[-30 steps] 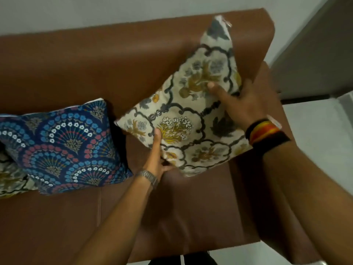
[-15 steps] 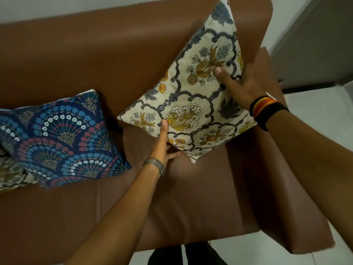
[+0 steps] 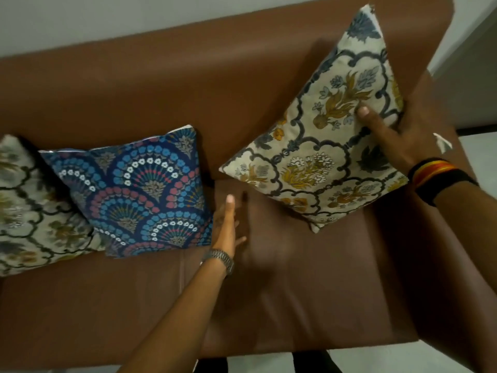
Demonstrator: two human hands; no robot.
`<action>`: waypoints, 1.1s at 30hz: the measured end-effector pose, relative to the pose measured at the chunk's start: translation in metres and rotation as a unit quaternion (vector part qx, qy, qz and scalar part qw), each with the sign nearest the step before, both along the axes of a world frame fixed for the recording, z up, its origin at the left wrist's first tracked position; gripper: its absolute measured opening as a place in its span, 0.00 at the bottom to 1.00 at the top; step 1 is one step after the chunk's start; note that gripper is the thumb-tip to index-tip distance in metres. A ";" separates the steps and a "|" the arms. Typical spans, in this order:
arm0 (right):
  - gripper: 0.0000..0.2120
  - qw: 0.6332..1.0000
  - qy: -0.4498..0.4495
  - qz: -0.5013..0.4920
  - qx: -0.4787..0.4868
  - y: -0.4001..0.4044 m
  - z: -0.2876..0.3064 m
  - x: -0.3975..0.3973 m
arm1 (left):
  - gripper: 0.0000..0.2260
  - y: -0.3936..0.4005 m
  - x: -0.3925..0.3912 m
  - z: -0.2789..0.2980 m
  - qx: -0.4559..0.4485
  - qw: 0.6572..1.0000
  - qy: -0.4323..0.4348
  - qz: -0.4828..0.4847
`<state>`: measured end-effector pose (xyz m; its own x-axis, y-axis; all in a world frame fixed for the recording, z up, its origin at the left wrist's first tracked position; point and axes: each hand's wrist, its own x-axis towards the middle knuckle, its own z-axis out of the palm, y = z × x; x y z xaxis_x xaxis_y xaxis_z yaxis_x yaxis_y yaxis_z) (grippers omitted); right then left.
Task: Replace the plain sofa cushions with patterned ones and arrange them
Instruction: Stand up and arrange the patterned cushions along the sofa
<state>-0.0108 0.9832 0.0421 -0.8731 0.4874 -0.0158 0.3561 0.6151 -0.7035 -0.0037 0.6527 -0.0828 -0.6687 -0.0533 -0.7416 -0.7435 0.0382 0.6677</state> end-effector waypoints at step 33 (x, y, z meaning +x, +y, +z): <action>0.44 0.985 -0.137 0.099 0.028 -0.434 0.009 -0.148 | 0.56 -0.286 -0.092 0.013 0.191 0.974 -0.063 0.103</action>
<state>-0.1592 0.5489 0.0511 -0.9179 0.3143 -0.2423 0.3969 0.7267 -0.5607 -0.0955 0.3665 -0.0694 -0.5753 0.1194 -0.8092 -0.7864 -0.3530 0.5070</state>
